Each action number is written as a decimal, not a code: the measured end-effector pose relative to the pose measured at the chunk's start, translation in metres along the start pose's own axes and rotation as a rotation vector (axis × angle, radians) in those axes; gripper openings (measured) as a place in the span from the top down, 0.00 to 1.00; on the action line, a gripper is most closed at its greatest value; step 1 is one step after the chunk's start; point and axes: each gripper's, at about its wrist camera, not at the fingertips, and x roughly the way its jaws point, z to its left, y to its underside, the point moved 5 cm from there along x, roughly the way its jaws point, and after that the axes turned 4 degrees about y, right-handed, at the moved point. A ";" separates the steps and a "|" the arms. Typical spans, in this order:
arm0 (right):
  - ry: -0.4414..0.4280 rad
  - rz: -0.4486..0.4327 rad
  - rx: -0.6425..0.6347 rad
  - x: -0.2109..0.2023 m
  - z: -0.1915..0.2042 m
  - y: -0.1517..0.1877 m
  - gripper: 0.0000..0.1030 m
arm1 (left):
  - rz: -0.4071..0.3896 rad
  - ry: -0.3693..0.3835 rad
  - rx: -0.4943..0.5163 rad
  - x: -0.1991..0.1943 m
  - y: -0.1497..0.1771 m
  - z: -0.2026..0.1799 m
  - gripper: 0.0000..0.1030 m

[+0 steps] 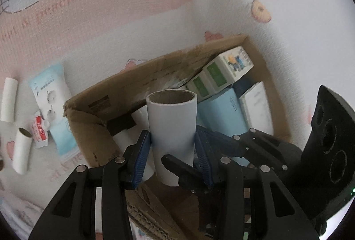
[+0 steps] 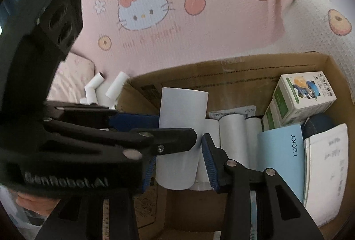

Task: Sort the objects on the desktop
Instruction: 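Lower the held tube into the box beside the paper rolls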

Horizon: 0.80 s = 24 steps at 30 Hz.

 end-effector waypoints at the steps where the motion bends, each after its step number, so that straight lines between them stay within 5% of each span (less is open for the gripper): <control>1: -0.006 0.011 0.006 0.002 -0.002 0.000 0.63 | 0.015 -0.010 -0.005 0.002 -0.001 0.000 0.56; 8: -0.067 0.088 0.064 0.018 -0.014 0.004 0.63 | 0.108 -0.088 -0.071 0.012 -0.011 0.004 0.57; 24: -0.136 0.138 0.110 0.022 -0.011 -0.003 0.63 | 0.138 -0.110 -0.088 0.001 -0.016 0.003 0.58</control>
